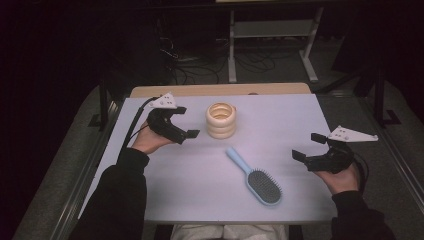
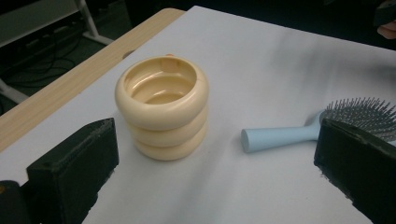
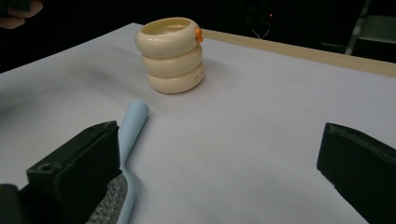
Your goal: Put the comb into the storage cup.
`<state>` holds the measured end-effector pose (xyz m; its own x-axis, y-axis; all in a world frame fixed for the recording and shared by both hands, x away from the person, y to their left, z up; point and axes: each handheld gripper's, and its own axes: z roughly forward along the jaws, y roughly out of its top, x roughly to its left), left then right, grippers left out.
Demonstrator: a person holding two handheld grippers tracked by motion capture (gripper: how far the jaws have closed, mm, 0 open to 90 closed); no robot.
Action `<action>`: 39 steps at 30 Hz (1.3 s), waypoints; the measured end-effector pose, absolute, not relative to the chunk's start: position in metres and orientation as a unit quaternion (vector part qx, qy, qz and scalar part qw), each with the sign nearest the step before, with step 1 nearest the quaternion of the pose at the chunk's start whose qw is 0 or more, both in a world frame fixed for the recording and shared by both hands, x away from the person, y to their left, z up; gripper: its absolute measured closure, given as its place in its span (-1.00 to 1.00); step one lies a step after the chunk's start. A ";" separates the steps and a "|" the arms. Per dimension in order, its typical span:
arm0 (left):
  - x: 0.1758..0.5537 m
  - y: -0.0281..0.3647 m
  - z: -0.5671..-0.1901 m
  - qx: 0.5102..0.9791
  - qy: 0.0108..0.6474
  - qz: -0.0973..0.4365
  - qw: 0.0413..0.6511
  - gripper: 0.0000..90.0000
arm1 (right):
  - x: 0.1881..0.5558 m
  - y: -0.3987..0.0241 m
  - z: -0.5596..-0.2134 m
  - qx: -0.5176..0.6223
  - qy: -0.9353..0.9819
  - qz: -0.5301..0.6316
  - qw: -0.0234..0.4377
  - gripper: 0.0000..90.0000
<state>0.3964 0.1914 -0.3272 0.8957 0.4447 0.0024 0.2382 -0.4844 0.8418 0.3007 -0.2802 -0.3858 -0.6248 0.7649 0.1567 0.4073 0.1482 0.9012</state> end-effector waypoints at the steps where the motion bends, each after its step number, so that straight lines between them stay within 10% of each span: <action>1: 0.396 0.189 -0.328 0.855 0.198 0.109 0.467 -1.00 | 0.301 -0.280 -0.386 0.397 0.738 0.518 0.172 -1.00; 39: 0.395 0.104 -0.361 0.893 0.126 0.051 0.430 -1.00 | 0.302 -0.277 -0.388 0.393 0.746 0.512 0.166 -1.00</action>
